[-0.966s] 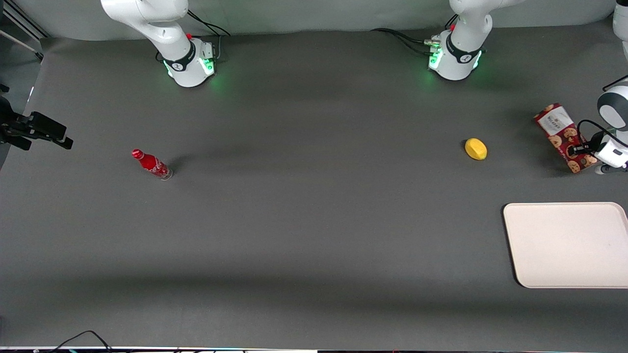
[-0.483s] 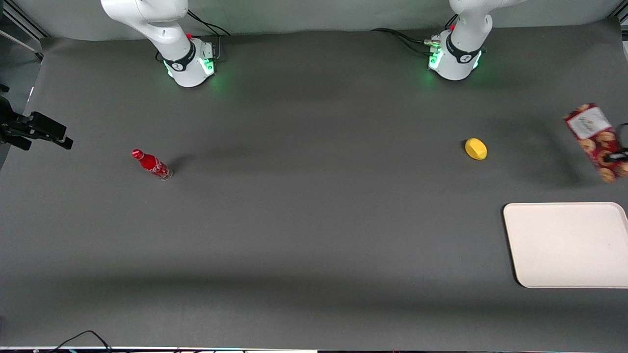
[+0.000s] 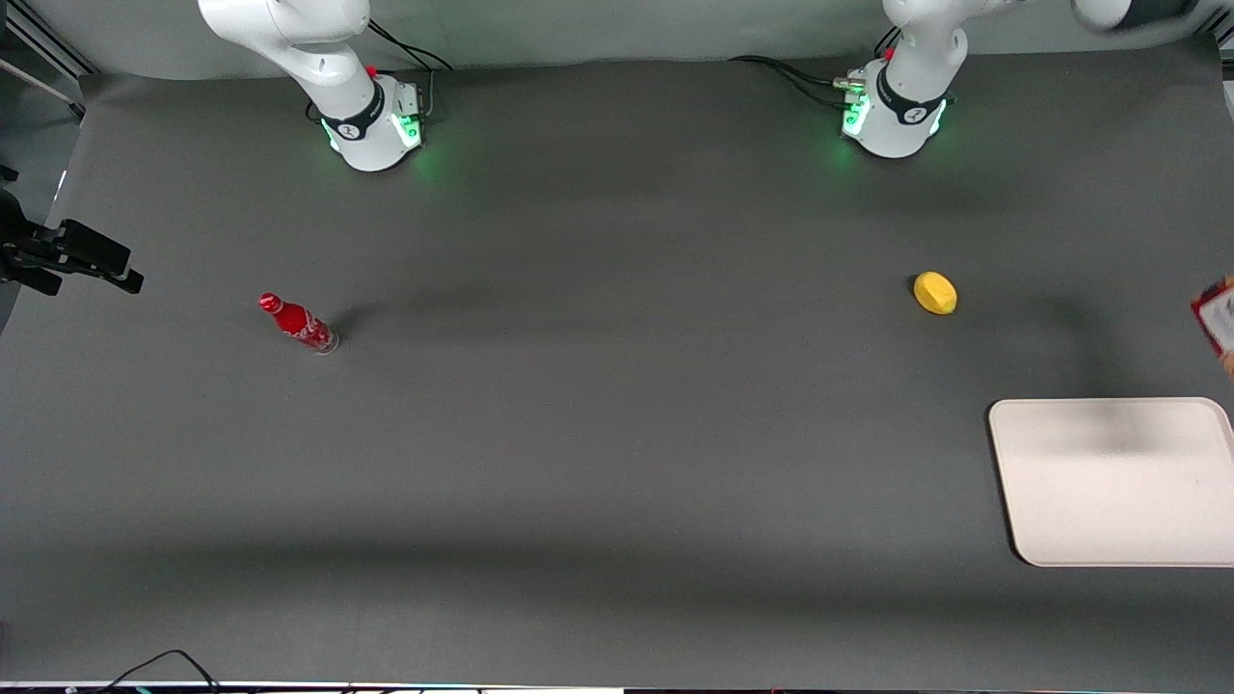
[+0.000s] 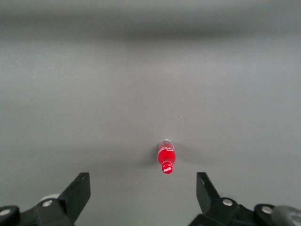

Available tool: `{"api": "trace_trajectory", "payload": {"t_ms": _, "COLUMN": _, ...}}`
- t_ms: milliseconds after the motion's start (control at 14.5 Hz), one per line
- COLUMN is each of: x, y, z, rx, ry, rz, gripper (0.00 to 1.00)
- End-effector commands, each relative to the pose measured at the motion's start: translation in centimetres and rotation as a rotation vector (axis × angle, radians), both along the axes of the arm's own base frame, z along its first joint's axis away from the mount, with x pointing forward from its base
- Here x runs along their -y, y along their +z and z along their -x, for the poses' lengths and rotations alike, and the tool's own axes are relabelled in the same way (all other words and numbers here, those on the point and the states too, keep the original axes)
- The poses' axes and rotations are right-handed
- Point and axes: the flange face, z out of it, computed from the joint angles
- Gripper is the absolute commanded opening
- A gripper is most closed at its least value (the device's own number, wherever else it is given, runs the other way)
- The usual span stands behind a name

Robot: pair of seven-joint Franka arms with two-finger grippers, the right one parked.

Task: Place red cookie box on tray
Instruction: 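Lower the held cookie box onto the white tray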

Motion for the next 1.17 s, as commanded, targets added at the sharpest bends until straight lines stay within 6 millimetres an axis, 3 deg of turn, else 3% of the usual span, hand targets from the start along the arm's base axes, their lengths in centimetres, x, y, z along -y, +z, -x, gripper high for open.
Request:
{"api": "trace_trajectory", "payload": {"t_ms": 0, "x": -0.2, "y": -6.1, "z": -6.8, "rx": 0.013, "ry": -0.144, "rz": -0.074, "gripper": 0.00}}
{"api": "trace_trajectory", "payload": {"t_ms": 345, "x": -1.8, "y": -11.5, "z": -8.7, "rx": 0.130, "ry": -0.174, "rz": -0.122, "gripper": 0.00}}
{"api": "trace_trajectory", "payload": {"t_ms": 414, "x": -1.6, "y": -12.2, "z": -9.2, "rx": 0.158, "ry": -0.180, "rz": -0.122, "gripper": 0.14}}
{"api": "trace_trajectory", "payload": {"t_ms": 483, "x": -2.0, "y": -13.0, "z": -9.1, "rx": 0.180, "ry": -0.168, "rz": -0.116, "gripper": 0.99}}
{"api": "trace_trajectory", "payload": {"t_ms": 690, "x": -2.0, "y": -12.9, "z": -8.2, "rx": 0.095, "ry": -0.138, "rz": -0.062, "gripper": 1.00}}
{"api": "trace_trajectory", "payload": {"t_ms": 828, "x": -1.7, "y": -9.5, "z": -7.7, "rx": 0.064, "ry": -0.124, "rz": -0.044, "gripper": 1.00}}
{"api": "trace_trajectory", "payload": {"t_ms": 966, "x": -1.6, "y": -4.1, "z": -6.3, "rx": 0.016, "ry": -0.095, "rz": -0.012, "gripper": 1.00}}
{"api": "trace_trajectory", "payload": {"t_ms": 1103, "x": 0.8, "y": 2.5, "z": -5.0, "rx": -0.027, "ry": -0.088, "rz": 0.025, "gripper": 1.00}}
